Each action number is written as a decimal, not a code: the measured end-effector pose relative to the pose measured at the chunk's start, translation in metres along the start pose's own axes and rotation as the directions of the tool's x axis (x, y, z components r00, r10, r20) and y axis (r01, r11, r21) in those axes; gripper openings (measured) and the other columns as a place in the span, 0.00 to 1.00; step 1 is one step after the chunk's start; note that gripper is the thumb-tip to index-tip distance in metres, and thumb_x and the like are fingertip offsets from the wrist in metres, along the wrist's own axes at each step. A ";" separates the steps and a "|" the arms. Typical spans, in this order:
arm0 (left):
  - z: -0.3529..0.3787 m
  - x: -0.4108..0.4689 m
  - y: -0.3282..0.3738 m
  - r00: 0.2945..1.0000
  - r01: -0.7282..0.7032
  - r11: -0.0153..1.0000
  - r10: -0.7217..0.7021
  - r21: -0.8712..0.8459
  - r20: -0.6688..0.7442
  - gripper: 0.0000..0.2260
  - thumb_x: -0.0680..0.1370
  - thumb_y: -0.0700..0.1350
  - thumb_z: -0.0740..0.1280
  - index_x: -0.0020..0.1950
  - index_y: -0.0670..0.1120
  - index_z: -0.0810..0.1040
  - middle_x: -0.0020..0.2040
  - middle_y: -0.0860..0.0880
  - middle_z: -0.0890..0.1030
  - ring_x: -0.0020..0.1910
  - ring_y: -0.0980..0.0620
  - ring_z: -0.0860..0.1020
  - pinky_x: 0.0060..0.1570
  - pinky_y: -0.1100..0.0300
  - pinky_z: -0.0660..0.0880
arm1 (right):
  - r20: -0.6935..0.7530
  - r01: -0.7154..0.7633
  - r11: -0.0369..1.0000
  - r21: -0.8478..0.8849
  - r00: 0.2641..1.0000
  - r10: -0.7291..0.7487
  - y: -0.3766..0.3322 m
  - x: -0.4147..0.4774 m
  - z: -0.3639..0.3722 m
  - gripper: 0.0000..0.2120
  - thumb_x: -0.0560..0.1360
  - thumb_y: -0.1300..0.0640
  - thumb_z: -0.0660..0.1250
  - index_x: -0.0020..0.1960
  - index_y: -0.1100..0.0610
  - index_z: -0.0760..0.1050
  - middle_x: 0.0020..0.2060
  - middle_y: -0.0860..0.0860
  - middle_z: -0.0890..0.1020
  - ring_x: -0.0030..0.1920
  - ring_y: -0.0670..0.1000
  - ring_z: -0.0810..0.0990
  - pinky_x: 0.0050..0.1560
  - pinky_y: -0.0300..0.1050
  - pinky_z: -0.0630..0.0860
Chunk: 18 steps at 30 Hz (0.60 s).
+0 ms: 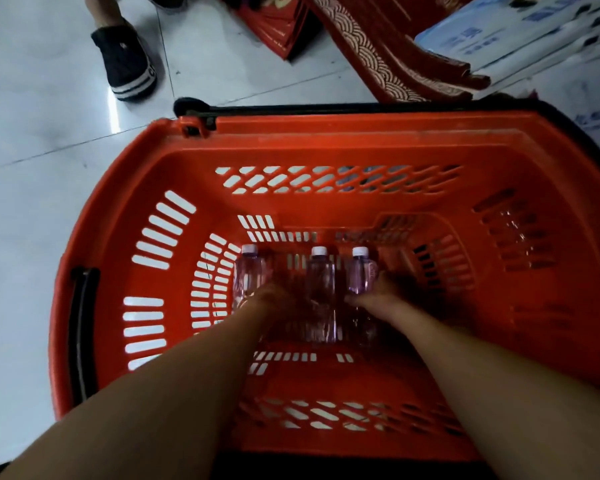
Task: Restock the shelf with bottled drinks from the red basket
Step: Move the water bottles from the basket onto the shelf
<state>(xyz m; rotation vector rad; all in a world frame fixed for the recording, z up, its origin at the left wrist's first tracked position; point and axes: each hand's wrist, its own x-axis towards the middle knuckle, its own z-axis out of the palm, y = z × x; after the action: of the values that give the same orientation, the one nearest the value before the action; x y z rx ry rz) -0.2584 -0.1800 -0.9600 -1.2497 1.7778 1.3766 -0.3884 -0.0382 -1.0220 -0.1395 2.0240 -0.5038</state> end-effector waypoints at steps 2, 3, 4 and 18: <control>0.011 0.003 0.001 0.992 0.023 0.980 0.002 -0.200 0.124 0.05 0.78 0.38 0.66 0.53 0.41 0.78 0.50 0.42 0.80 0.44 0.50 0.78 0.47 0.57 0.78 | 0.015 0.032 0.999 0.026 0.999 -0.032 -0.001 0.001 0.007 0.31 0.70 0.57 0.77 0.71 0.56 0.70 0.65 0.55 0.77 0.64 0.56 0.76 0.65 0.47 0.71; 0.019 0.006 0.002 0.988 0.032 0.962 0.011 -0.270 0.156 0.08 0.79 0.38 0.65 0.57 0.39 0.78 0.52 0.40 0.80 0.47 0.48 0.79 0.50 0.53 0.78 | 0.013 0.033 0.999 0.021 0.999 -0.033 -0.002 0.000 0.010 0.32 0.70 0.55 0.77 0.71 0.53 0.70 0.65 0.55 0.77 0.64 0.56 0.76 0.66 0.48 0.71; 0.027 0.009 0.002 0.985 0.046 0.950 0.009 -0.310 0.174 0.12 0.80 0.38 0.64 0.62 0.36 0.76 0.55 0.38 0.80 0.49 0.44 0.79 0.52 0.51 0.77 | 0.020 0.036 0.999 0.017 0.999 -0.036 0.000 0.005 0.012 0.33 0.69 0.52 0.77 0.71 0.51 0.69 0.66 0.54 0.76 0.64 0.55 0.76 0.67 0.51 0.71; 0.023 0.022 -0.011 0.939 0.245 0.876 -0.108 -0.415 0.325 0.03 0.80 0.42 0.65 0.50 0.45 0.78 0.45 0.45 0.81 0.34 0.52 0.82 0.28 0.60 0.77 | 0.347 -0.175 0.973 0.147 0.931 0.115 -0.002 -0.012 -0.017 0.23 0.69 0.64 0.75 0.62 0.56 0.74 0.56 0.52 0.81 0.56 0.52 0.78 0.50 0.46 0.75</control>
<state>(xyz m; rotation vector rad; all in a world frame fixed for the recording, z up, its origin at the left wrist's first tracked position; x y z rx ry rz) -0.2603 -0.1664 -0.9906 -1.3138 1.1426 1.8200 -0.3976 -0.0313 -1.0047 0.0325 1.6327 -0.5231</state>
